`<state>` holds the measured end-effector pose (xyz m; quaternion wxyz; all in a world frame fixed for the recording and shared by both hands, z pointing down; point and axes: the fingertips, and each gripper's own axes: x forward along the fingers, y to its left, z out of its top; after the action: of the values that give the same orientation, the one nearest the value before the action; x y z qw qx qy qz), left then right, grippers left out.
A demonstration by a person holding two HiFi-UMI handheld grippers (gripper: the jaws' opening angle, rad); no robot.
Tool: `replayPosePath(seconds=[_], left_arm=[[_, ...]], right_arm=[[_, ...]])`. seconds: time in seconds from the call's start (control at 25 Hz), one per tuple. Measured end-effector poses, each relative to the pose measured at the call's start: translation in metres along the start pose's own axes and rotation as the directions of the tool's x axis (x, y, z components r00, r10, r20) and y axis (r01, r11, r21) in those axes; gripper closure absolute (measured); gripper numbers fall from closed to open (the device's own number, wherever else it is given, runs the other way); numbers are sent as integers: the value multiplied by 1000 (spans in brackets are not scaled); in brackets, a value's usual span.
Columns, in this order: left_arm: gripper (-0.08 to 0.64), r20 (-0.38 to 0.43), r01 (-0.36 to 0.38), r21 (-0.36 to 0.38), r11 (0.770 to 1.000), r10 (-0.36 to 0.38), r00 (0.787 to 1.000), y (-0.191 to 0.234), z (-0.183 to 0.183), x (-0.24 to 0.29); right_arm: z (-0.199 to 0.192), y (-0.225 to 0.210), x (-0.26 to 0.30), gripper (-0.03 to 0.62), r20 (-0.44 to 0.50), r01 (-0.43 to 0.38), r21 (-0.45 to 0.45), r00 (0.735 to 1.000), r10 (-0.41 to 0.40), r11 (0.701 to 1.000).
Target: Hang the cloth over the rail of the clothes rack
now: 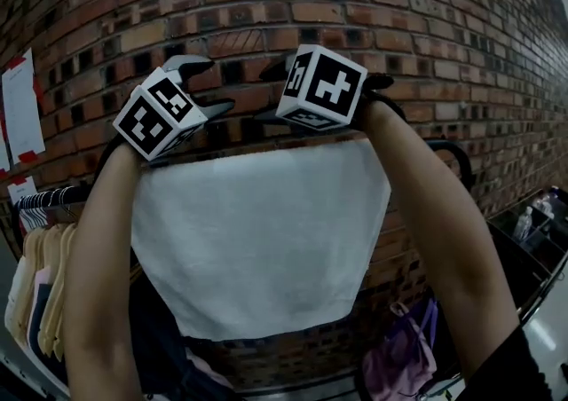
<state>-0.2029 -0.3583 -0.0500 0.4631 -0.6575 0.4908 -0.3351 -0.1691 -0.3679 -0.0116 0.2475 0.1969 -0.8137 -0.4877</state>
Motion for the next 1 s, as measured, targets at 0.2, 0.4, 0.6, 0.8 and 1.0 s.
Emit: replayPosePath(seconds=[0.2,0.4,0.6,0.8,1.0], left_arm=[[229,286,-228,-60,972,236,929,48,84,-61],[437,476,-438,-179,881,467,745,46,142,-145],[557,445,-456,-440,774,629,638,-17,138,-199],[557,268,-395,-560,728,611,745,-169,76,-183],[557,113,-278,-683,675,474,873,-290,31,-165]], right_arm=[[65,-47,-60,299,258,258,122,924,-281,959],[115,-46,-145,309,470,432,326,698,-540,841],[119,26,-205,529,553,512,441,492,-673,737],[49,149,-180,588,431,338,669,549,-716,662],[-12,264,-135,588,283,259,733,724,-629,629]])
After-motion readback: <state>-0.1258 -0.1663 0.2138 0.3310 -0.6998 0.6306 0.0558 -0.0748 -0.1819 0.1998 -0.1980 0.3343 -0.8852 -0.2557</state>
